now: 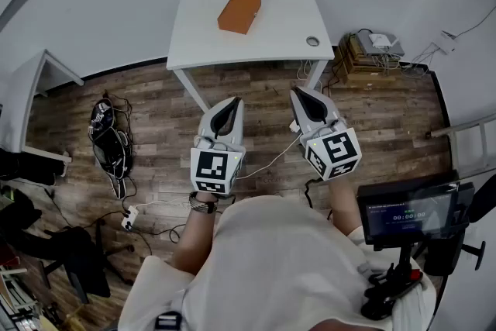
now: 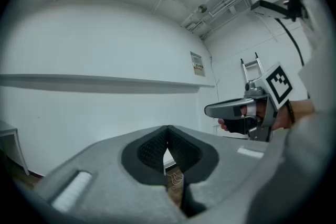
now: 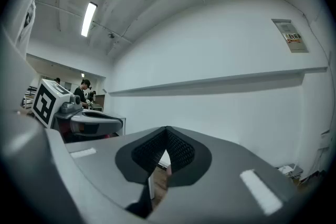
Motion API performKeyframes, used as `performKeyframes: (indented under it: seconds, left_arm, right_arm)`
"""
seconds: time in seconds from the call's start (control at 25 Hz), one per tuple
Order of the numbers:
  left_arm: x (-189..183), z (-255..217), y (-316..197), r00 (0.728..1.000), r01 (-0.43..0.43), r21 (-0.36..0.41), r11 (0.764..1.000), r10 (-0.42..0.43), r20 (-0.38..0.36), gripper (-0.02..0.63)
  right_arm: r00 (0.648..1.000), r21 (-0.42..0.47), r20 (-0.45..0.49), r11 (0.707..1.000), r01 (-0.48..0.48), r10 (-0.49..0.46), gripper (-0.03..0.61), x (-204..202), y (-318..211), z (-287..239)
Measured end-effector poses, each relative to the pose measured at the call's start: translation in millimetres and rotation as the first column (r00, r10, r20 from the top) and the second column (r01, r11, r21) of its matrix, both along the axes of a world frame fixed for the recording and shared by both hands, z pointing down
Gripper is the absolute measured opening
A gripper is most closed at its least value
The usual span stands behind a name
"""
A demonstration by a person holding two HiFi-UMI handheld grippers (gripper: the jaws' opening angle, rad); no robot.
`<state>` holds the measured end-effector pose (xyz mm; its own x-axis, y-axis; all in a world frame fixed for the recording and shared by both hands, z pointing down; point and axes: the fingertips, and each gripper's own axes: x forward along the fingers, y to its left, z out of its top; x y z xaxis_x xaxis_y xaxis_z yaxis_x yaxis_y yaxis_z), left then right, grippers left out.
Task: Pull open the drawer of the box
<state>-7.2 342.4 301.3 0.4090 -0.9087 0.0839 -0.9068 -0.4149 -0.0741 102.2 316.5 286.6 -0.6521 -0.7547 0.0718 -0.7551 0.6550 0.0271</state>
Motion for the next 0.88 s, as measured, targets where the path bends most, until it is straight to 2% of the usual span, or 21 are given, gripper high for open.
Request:
performKeyframes:
  seconds: [0.32,0.72,0.88]
  left_arm:
    - [-2.9,0.6,-0.4,0.999,0.030,0.003,1.000,-0.030,-0.025,0.000]
    - [6.2,12.2,4.9,0.999,0.054,-0.003,0.999,-0.054,-0.005,0.000]
    - [9.6,16.7,-1.1,0.996,0.084,-0.004,0.996,-0.084,-0.002,0.000]
  right_arm:
    - [0.996,-0.021,0.085,1.000,0.008,-0.007,0.002,3.5,-0.7,-1.7]
    - [0.999,0.010,0.017,1.000,0.027,-0.027,0.002,17.2,0.0,3.6]
    - [1.000,-0.006,0.005,1.000,0.026,-0.026,0.002,29.4,-9.6,11.0]
